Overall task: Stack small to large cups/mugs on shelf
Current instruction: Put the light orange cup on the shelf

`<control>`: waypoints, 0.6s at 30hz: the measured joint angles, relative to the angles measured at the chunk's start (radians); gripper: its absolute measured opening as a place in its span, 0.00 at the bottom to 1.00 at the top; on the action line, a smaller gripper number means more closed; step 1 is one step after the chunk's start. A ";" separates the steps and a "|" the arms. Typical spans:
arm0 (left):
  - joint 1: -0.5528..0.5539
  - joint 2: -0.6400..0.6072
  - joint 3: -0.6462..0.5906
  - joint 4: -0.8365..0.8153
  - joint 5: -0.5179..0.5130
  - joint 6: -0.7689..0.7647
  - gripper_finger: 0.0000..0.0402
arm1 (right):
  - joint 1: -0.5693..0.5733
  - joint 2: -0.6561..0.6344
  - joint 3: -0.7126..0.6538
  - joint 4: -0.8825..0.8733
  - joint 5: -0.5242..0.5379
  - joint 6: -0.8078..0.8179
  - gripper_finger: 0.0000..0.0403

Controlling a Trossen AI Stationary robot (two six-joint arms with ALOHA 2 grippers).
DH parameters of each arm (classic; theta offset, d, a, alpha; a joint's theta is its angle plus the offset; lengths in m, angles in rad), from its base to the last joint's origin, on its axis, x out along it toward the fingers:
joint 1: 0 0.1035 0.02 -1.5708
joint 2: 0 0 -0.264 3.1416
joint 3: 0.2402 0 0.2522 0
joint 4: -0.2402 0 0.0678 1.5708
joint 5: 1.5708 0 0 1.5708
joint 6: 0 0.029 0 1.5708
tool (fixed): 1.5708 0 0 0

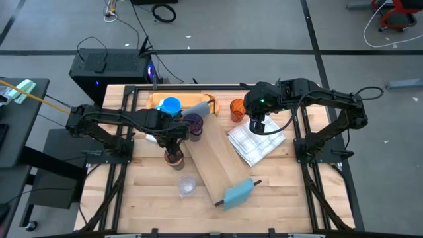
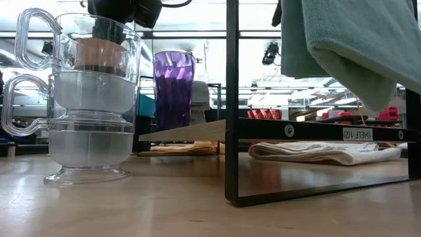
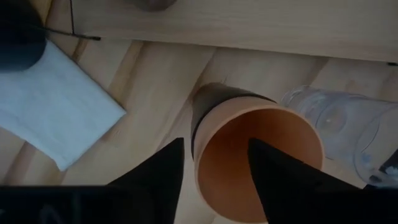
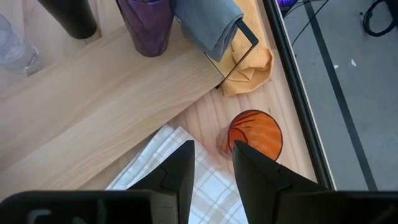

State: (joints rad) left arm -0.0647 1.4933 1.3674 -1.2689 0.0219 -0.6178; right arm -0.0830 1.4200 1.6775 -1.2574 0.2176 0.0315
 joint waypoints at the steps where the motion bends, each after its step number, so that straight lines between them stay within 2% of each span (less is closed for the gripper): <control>1: 0.000 0.000 0.000 -0.005 0.000 -0.006 0.50 | 0.000 0.000 0.000 0.001 0.000 0.000 0.29; 5: 0.006 0.000 0.000 -0.014 -0.001 -0.036 0.52 | 0.000 0.000 0.000 0.009 0.000 0.000 0.29; 10: 0.007 0.010 0.000 -0.027 0.005 -0.084 0.49 | 0.000 0.000 0.000 0.009 0.000 0.000 0.28; 18: -0.006 0.071 0.000 -0.041 0.044 -0.035 0.44 | 0.000 0.000 0.001 0.016 0.000 0.003 0.27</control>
State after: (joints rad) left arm -0.0708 1.5648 1.3670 -1.3095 0.0658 -0.6524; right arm -0.0830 1.4200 1.6787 -1.2410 0.2175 0.0345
